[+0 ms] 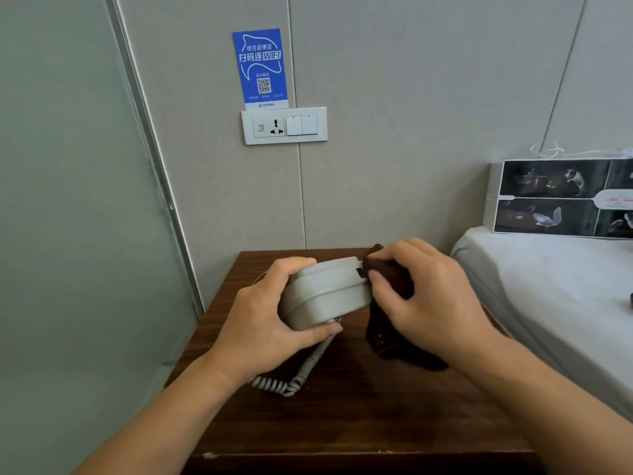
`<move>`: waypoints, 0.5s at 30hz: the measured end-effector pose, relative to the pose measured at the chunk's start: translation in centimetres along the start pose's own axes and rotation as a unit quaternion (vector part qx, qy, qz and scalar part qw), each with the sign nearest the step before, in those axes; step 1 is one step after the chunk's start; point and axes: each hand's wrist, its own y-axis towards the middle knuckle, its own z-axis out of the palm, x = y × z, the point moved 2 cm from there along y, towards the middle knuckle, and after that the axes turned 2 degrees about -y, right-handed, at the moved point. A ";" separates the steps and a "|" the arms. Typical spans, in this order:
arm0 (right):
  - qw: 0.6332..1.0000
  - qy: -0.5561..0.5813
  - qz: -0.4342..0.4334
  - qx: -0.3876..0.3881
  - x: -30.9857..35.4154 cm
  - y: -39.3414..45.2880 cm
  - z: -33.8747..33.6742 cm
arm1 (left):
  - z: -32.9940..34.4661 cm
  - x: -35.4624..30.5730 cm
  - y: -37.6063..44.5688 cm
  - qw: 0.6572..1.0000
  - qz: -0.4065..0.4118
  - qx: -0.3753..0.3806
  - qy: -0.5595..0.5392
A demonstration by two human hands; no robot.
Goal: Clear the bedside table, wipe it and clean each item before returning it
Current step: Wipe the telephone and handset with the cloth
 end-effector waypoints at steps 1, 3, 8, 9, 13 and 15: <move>1.000 0.011 -0.022 0.002 1.0 -0.4 0.2 | 0.0 -0.1 0.1 1.000 0.005 0.001 -0.002; 0.994 0.052 -0.093 0.028 3.9 -1.5 0.5 | 0.0 -0.2 -0.1 1.000 0.026 0.006 -0.007; 0.998 0.025 -0.055 0.019 1.5 -0.2 0.1 | 0.2 0.0 -0.7 1.000 0.009 -0.005 -0.015; 1.000 0.008 -0.016 0.022 0.0 0.3 -0.2 | 0.2 0.1 -0.7 1.000 0.001 -0.004 -0.014; 0.994 -0.012 0.088 0.064 -4.0 0.8 -0.7 | 0.1 0.1 -0.8 1.000 0.003 -0.003 -0.009; 0.995 -0.007 0.093 0.043 -3.8 0.7 -1.0 | 0.1 -0.1 -0.8 1.000 0.004 -0.014 -0.020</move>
